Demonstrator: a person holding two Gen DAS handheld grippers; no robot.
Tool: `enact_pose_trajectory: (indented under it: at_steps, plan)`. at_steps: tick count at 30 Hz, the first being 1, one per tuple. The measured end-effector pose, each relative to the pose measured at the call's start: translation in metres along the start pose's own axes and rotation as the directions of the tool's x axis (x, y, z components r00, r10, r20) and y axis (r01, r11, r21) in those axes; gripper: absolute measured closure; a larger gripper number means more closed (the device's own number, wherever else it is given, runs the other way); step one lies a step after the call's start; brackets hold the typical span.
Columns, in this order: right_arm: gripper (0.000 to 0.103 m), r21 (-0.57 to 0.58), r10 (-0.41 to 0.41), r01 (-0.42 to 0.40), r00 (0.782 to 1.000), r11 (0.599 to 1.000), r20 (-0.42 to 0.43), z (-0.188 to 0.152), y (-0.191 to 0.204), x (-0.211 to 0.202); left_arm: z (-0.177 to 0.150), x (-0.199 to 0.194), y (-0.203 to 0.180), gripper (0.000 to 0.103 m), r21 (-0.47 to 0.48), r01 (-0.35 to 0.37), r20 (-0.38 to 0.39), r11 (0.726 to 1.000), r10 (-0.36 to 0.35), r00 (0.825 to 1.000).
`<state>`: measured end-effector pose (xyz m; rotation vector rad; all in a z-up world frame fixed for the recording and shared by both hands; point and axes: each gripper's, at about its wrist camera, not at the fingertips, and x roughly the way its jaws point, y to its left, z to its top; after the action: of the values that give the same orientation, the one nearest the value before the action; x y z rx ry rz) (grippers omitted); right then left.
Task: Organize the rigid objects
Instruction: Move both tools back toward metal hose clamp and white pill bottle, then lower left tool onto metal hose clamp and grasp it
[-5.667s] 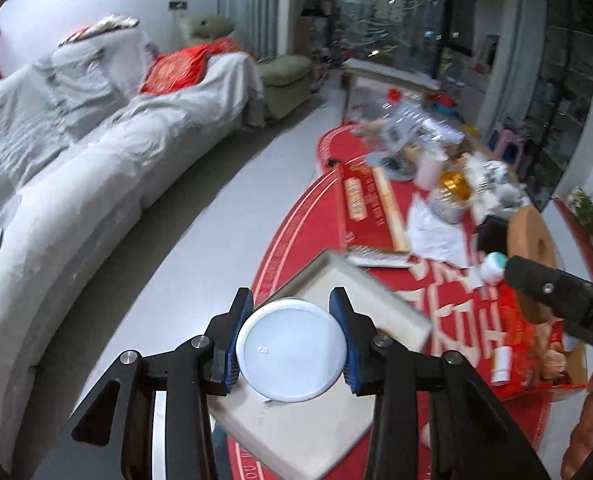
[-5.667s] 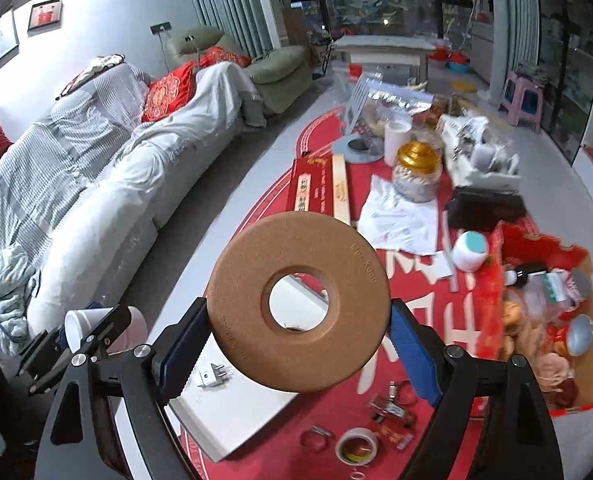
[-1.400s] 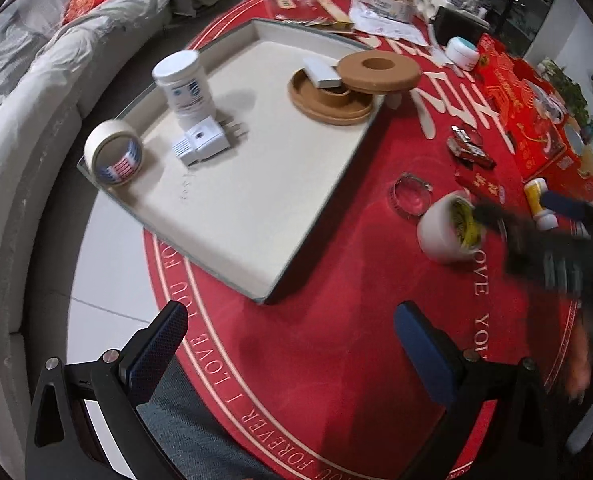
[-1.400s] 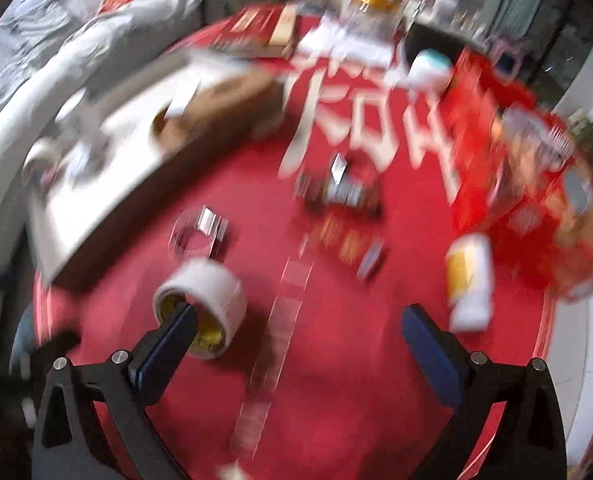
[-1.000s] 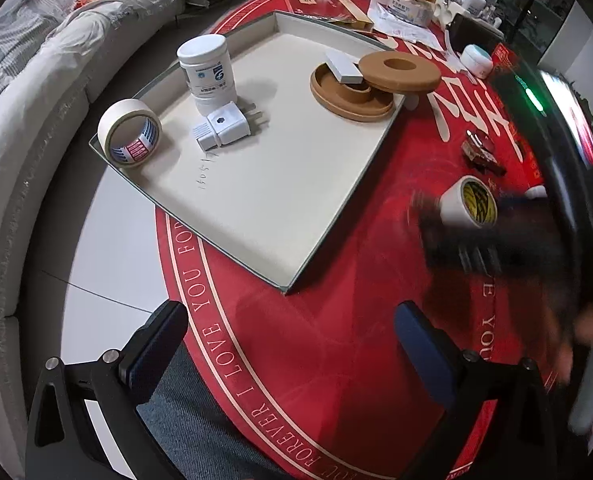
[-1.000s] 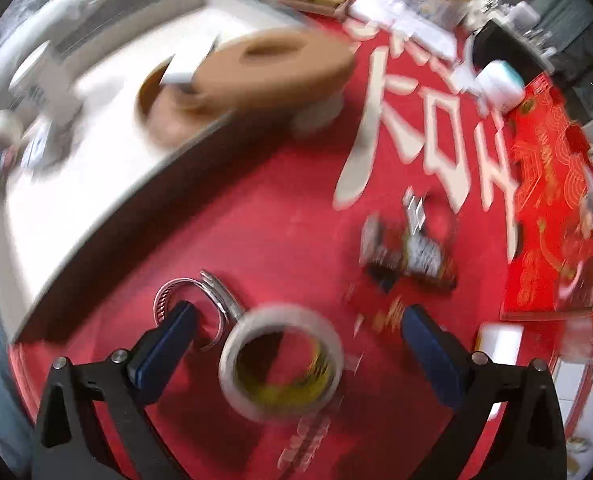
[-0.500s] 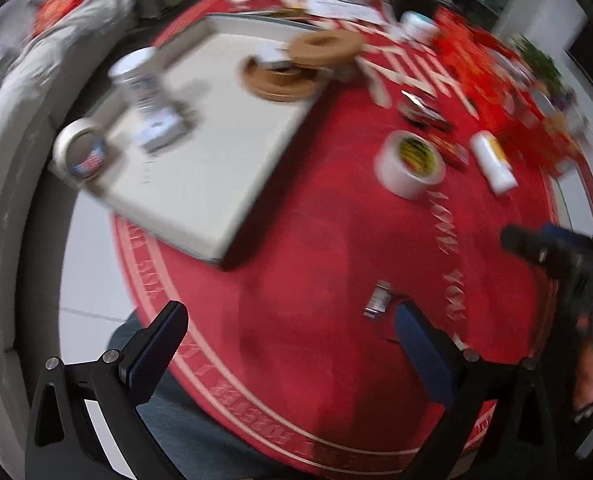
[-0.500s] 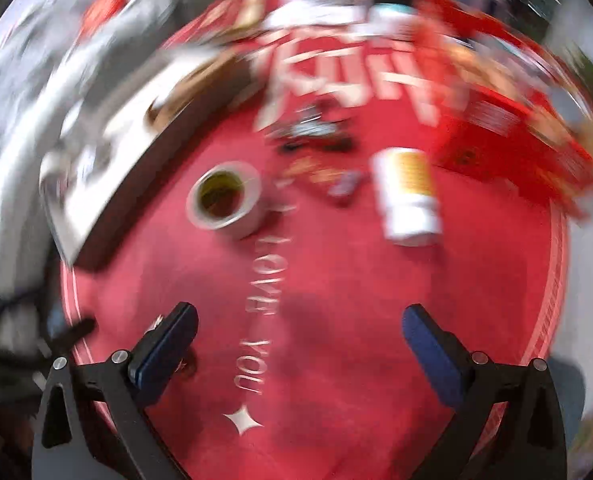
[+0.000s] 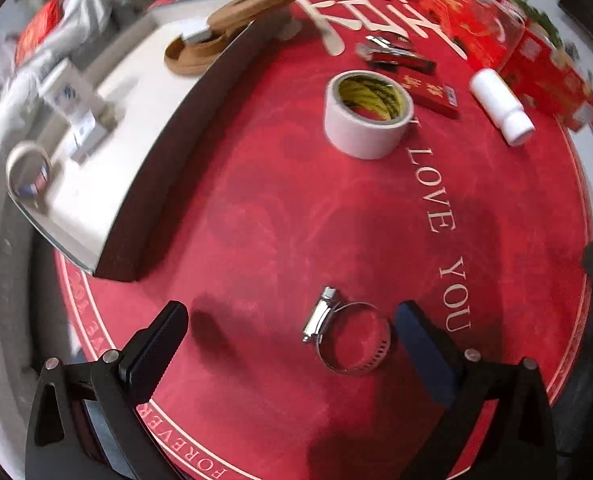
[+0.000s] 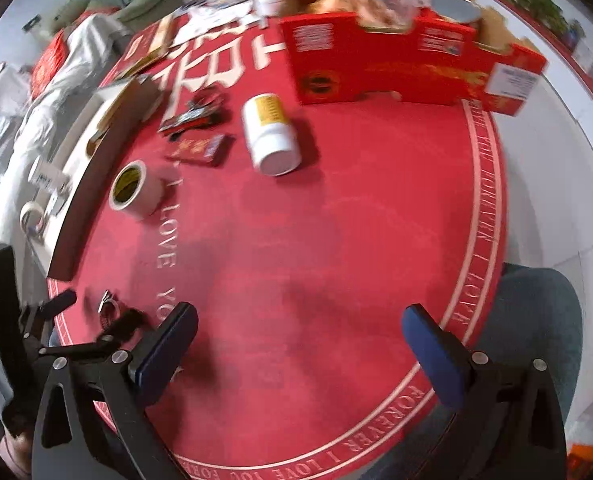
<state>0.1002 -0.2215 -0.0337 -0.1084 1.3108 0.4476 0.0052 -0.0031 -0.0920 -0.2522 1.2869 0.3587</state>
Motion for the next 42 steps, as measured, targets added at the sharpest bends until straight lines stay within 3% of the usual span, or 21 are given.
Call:
enact_pose_trajectory:
  at_steps: [3, 5, 7, 10, 15, 17, 18, 20, 22, 24, 27, 28, 37, 42]
  plan:
    - [0.0, 0.057, 0.042, -0.04, 0.998, 0.998, -0.036, 0.002, -0.019, 0.006, -0.002, 0.0, 0.004, 0.0, -0.017, 0.011, 0.003, 1.0, -0.011, 1.0]
    - [0.0, 0.138, 0.139, -0.135, 0.99, 0.981, -0.023, 0.005, -0.037, 0.004, -0.006, -0.002, 0.005, 0.0, -0.027, 0.01, 0.018, 1.0, -0.009, 1.0]
    - [0.0, 0.255, 0.264, -0.258, 0.965, 0.932, 0.014, 0.007, -0.063, 0.001, -0.007, -0.003, 0.006, 0.0, -0.031, 0.009, 0.029, 0.999, -0.008, 1.0]
    - [0.0, 0.399, 0.421, -0.41, 0.905, 0.82, 0.065, 0.007, -0.096, 0.003, -0.011, -0.003, 0.008, 0.0, -0.037, 0.009, 0.035, 0.999, -0.007, 0.999]
    - [0.0, 0.5, 0.621, -0.588, 0.774, 0.635, 0.121, 0.005, -0.113, 0.008, -0.018, -0.006, 0.009, 0.0, -0.04, 0.008, 0.042, 0.999, -0.007, 0.999]
    - [0.0, 0.54, 0.651, -0.598, 0.75, 0.593, 0.116, 0.003, -0.111, 0.014, -0.016, -0.005, 0.008, 0.0, -0.039, 0.009, 0.044, 0.999, -0.007, 0.999]
    - [0.0, 0.548, 0.651, -0.594, 0.751, 0.589, 0.115, 0.002, -0.11, 0.015, -0.014, -0.004, 0.008, 0.0, -0.039, 0.009, 0.044, 0.999, -0.007, 0.999]
    - [0.0, 0.519, 0.592, -0.547, 0.8, 0.656, 0.095, 0.004, -0.105, 0.011, -0.014, -0.004, 0.008, 0.0, -0.04, 0.009, 0.045, 0.999, -0.007, 0.999]
    - [0.0, 0.469, 0.543, -0.509, 0.837, 0.722, 0.073, 0.009, -0.099, 0.006, -0.014, -0.004, 0.008, 0.0, -0.04, 0.009, 0.044, 0.999, -0.007, 0.999]
    - [0.0, 0.442, 0.522, -0.492, 0.851, 0.75, 0.06, 0.012, -0.094, 0.006, -0.013, -0.004, 0.008, 0.0, -0.039, 0.009, 0.045, 0.999, -0.007, 0.999]
    - [0.0, 0.494, 0.567, -0.523, 0.82, 0.694, 0.071, 0.013, -0.102, 0.017, -0.013, -0.004, 0.008, 0.0, -0.04, 0.008, 0.05, 0.999, -0.006, 0.999]
    - [0.0, 0.508, 0.566, -0.52, 0.821, 0.686, 0.076, 0.014, -0.105, 0.018, -0.013, -0.004, 0.008, 0.0, -0.043, 0.008, 0.051, 0.999, -0.005, 0.999]
    - [0.0, 0.453, 0.498, -0.453, 0.867, 0.768, 0.024, 0.037, -0.106, 0.02, -0.014, -0.006, 0.008, 0.0, -0.068, 0.0, 0.086, 0.998, 0.006, 0.996]
    - [0.0, 0.5, 0.573, -0.519, 0.818, 0.693, 0.055, 0.031, -0.119, 0.025, -0.012, -0.006, 0.008, 0.001, -0.075, -0.001, 0.07, 0.997, 0.006, 0.998]
